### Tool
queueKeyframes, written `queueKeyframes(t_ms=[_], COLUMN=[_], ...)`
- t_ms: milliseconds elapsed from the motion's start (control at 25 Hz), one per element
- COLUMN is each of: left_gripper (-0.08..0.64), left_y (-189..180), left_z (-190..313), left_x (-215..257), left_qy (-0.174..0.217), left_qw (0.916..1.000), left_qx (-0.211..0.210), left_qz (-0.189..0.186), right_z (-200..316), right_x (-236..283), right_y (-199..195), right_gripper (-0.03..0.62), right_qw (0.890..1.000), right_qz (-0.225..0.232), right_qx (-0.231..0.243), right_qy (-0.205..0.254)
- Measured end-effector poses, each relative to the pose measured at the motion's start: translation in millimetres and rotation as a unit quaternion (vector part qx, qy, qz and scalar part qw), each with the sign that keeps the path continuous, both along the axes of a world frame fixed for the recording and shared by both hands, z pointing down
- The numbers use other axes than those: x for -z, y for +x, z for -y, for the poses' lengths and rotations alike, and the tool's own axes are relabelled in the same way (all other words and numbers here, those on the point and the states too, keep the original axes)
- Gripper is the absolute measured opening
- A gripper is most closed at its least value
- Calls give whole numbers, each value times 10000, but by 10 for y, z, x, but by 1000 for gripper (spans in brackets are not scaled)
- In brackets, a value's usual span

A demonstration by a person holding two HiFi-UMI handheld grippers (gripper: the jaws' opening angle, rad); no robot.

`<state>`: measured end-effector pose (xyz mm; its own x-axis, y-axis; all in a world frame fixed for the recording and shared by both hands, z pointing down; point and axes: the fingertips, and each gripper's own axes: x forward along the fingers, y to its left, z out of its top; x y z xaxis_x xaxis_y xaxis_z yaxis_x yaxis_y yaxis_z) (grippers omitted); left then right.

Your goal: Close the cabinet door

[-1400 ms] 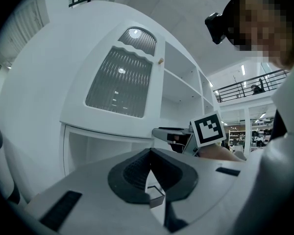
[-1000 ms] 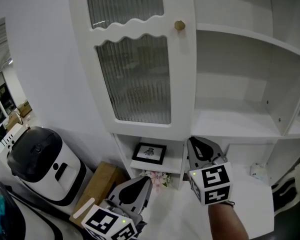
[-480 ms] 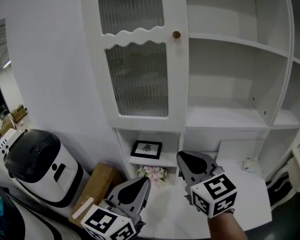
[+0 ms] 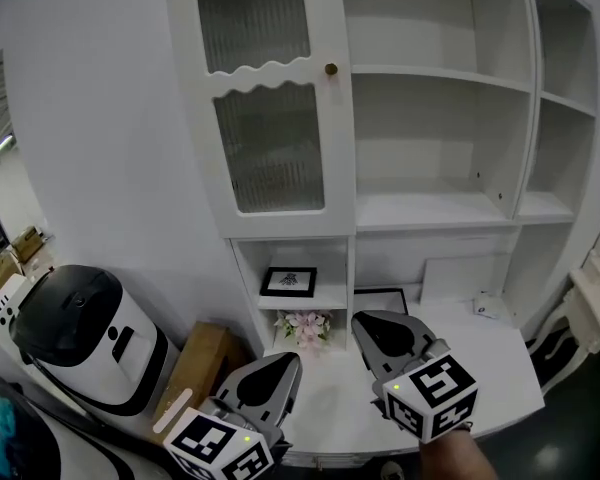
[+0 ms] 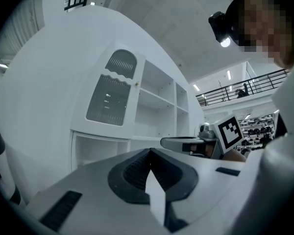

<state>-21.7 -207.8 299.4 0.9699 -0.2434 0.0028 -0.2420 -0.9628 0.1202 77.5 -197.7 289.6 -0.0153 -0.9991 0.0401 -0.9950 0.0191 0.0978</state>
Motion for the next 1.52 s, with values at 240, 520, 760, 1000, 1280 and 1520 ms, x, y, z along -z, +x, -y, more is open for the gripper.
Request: queueKeyframes(t_ms=[240,520,760,1000,1280,1520], left_gripper=[3,3,3,3,3,3], left_y=[-129,-120,3,104,233,354], left_z=[-279,-670,-1139,-1526,-1812,-1942], left_x=[76,190,130,-19,-102,-186], left_qy=[59,135,50,-18,-31,-85], left_qw=[9999,9994,9987,9976,9964,9962], left_qx=[26,264,509,680,818,835], left_qz=[-83,-149,-64,133,222,223], right_z=[-323,-680,-1093,-1453,-1706,-1846], right_x=[47,95,48,-104,-237,-308], right_y=[-152,-185,-66,8,87,176], right_gripper=[5,5,5,5,5,5], right_qw=[10000,9994,9981,9963,9941,9938], right_qz=[-60,-79,47,246,337,342], right_qx=[40,348,616,829,1028,1057], right_qy=[13,34,14,0,-38,-66])
